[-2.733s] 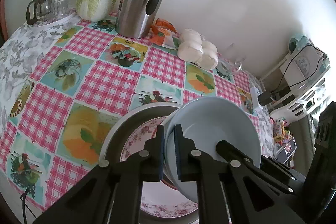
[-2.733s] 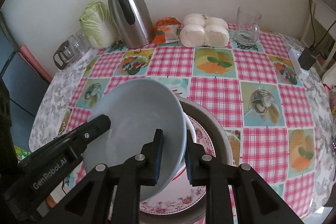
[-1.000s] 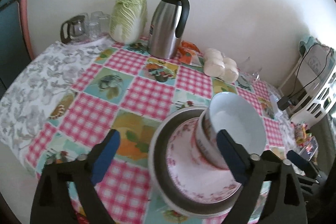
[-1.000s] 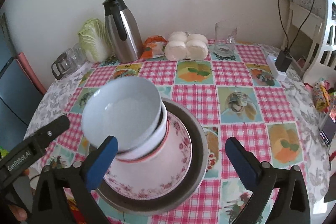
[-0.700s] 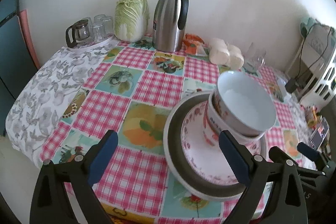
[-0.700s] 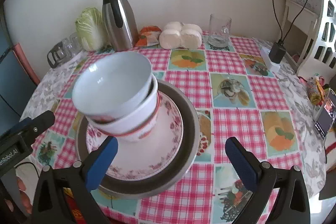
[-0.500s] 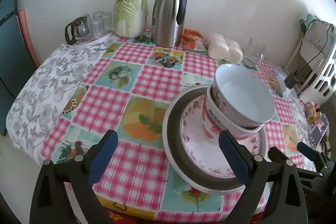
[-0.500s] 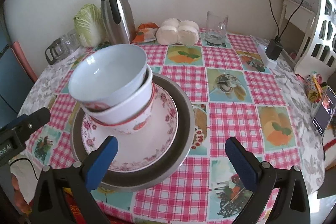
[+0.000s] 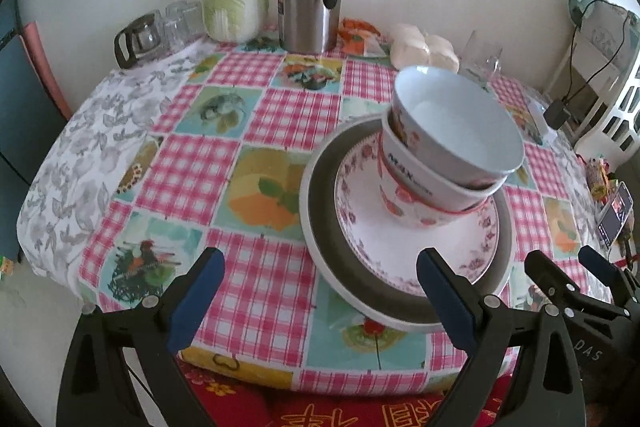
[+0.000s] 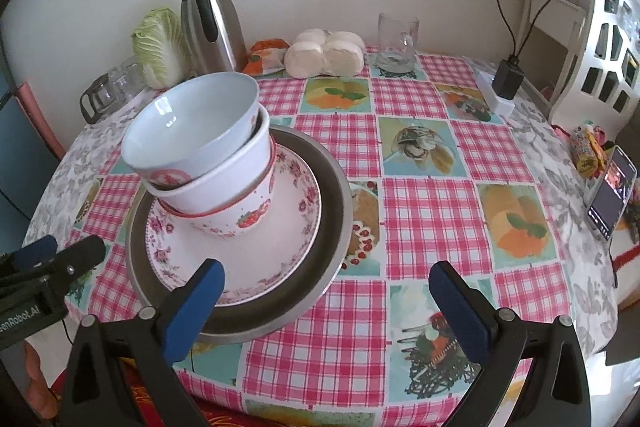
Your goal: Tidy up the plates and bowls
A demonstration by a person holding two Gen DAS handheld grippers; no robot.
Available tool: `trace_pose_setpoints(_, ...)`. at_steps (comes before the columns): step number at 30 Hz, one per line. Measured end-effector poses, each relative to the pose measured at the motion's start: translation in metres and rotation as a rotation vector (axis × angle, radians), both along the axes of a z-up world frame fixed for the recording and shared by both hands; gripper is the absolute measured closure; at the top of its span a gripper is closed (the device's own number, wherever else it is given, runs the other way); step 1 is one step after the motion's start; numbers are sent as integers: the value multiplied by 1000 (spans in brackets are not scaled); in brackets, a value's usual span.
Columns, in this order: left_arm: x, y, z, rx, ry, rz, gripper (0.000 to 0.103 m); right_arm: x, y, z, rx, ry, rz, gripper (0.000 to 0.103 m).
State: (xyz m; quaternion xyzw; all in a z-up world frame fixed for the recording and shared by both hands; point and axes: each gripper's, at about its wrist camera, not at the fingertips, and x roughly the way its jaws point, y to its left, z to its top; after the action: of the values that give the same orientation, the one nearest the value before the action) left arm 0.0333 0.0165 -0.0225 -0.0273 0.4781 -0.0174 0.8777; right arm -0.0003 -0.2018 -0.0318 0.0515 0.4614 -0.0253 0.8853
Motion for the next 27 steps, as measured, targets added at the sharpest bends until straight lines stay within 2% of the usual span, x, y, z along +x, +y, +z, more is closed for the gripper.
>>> trace_pose_setpoints(27,-19,-3,-15,41,83,-11,6,-21,-12,-8,36,26,-53,0)
